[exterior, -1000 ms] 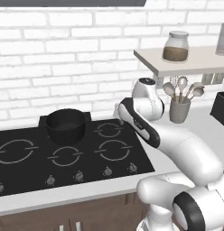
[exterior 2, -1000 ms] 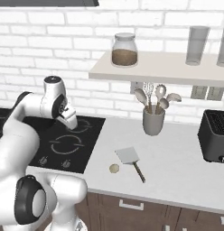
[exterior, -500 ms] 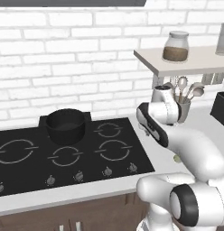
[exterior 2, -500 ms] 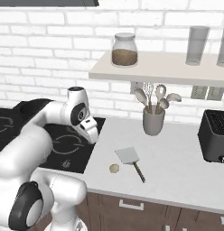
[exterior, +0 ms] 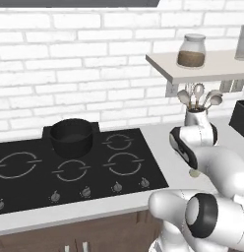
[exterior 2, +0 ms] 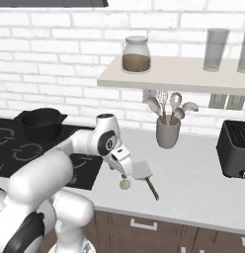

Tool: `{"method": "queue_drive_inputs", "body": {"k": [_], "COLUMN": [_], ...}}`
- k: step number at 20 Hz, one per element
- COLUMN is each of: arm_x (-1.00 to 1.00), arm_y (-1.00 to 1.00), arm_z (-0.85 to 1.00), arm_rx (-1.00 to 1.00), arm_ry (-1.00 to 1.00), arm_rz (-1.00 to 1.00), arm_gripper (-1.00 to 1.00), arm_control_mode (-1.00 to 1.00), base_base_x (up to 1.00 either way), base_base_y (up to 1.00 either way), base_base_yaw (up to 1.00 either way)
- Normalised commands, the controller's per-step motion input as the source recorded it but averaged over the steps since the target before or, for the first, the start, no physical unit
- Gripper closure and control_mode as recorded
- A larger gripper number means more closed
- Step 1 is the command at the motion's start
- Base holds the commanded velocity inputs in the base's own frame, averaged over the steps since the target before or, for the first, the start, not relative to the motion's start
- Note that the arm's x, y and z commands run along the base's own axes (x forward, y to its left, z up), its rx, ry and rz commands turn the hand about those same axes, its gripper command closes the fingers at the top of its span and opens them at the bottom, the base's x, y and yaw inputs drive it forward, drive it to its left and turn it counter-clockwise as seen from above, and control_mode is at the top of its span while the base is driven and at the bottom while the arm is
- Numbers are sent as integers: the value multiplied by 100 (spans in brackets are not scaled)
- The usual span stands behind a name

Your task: Put the tomato and garlic in the pot. Retrieve the spatula and lightly stir the vegetables in the pot.

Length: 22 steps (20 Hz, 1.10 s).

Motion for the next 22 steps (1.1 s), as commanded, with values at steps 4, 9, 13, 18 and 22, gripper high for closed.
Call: {"method": "queue_drive_inputs", "body": {"k": [4, 9, 13, 18, 22], "arm_x": [0, 5, 22, 15, 3], "arm_y": [-76, -15, 1, 2, 8], "arm_z": [-29, -38, -24, -15, -17], "arm_rx": [-1, 1, 10, 13, 11], "arm_ry": [2, 2, 0, 0, 0], "arm_rz": [0, 4, 14, 18, 18], "arm_gripper": [-100, -100, -100, -100, -100], "arm_control_mode": [-100, -100, -100, -100, -100], "base_base_x": [0, 0, 0, 0, 0], "base_base_y": [0, 0, 0, 0, 0], "base_base_yaw": [0, 0, 0, 0, 0]}}
